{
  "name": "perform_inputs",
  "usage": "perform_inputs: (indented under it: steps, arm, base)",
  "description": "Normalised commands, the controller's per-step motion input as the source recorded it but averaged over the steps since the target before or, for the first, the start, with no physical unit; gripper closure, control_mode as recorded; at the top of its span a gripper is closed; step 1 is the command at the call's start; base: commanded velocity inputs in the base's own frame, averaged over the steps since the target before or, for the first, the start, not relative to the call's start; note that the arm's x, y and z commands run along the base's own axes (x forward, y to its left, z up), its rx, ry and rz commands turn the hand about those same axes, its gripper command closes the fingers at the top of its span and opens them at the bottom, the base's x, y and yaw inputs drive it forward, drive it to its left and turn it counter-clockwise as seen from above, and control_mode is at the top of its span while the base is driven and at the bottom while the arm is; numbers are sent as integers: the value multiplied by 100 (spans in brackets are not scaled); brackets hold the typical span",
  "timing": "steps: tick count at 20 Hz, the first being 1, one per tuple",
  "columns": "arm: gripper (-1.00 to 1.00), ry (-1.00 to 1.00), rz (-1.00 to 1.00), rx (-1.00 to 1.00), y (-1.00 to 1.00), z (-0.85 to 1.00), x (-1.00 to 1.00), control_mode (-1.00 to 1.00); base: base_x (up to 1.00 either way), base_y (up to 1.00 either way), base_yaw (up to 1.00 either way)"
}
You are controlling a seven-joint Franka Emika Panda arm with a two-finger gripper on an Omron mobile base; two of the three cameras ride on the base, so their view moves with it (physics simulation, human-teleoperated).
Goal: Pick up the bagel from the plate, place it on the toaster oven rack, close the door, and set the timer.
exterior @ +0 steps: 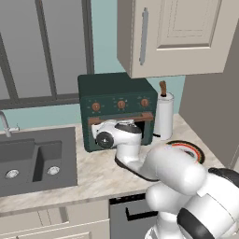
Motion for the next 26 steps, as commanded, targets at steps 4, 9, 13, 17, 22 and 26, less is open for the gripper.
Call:
perform_inputs:
  steps: [4,9,13,17,22,26]
  arm:
    - [-100,18,1,0,-42,0,46,-100]
    - [-100,9,5,0,-34,23,0,-100]
    - [-100,6,5,0,-25,72,-56,-100]
    - [-100,14,2,0,-25,96,-51,-100]
    - [-100,29,0,0,-25,100,-1,-100]
    - [-100,36,-1,0,-39,58,22,-100]
  base:
    - [0,0,0]
    - [0,0,0]
    - [0,0,0]
    - [0,0,0]
    - [0,0,0]
    - [0,0,0]
